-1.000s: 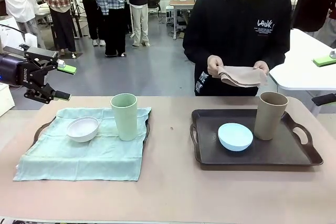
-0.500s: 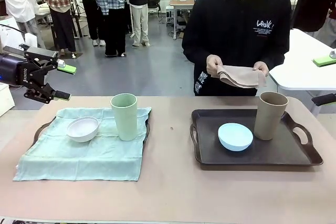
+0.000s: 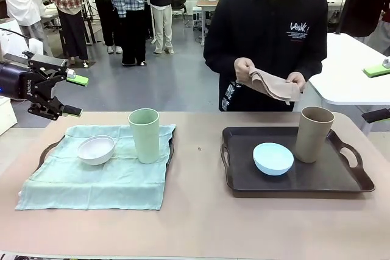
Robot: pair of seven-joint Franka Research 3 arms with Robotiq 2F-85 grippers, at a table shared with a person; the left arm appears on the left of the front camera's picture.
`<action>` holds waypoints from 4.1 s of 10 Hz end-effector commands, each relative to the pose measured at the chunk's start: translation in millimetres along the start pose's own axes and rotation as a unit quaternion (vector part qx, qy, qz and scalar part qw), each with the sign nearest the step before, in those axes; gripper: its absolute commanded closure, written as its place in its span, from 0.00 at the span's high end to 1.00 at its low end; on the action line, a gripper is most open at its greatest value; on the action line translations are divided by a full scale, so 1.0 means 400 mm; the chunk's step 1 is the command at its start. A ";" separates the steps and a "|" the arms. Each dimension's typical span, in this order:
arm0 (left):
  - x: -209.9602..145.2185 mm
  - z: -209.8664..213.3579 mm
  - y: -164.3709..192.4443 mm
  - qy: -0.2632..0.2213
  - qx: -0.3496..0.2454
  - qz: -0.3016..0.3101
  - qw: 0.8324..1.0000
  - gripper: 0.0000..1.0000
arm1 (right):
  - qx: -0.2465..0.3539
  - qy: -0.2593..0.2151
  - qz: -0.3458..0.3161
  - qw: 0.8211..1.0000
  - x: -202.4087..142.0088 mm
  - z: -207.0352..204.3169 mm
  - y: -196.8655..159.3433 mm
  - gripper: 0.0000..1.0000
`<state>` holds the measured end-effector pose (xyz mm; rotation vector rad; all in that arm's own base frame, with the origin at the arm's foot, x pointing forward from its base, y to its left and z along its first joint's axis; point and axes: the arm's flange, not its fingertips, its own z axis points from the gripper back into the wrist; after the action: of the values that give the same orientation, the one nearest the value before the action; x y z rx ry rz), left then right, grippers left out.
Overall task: Set up a tray with a mat and arrange the tableware.
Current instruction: Pick up the Picnic Bowl and Reusable plastic cup from the Handle tray in front of the human's position and hold them in the air.
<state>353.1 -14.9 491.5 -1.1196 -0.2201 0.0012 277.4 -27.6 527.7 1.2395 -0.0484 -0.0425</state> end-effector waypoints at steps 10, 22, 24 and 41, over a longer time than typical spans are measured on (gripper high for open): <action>0.047 -0.324 -0.365 0.057 0.202 -0.170 0.963 1.00 | -0.073 0.054 0.286 0.954 0.344 0.133 0.059 1.00; -0.110 -0.849 -0.604 0.155 0.213 -0.304 0.916 1.00 | -0.007 0.038 0.545 0.837 0.746 0.169 -0.044 1.00; -0.124 -0.796 -0.574 0.160 0.198 -0.291 0.922 1.00 | -0.038 0.013 0.522 0.852 0.707 0.158 -0.038 1.00; -0.069 -1.085 -0.634 0.114 0.362 -0.276 0.883 1.00 | -0.021 0.305 0.736 0.605 0.885 0.091 -0.272 1.00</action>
<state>372.4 -490.8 537.1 -0.3812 -0.2743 -0.5847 618.2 -121.7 450.7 0.8113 -0.5069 1.7566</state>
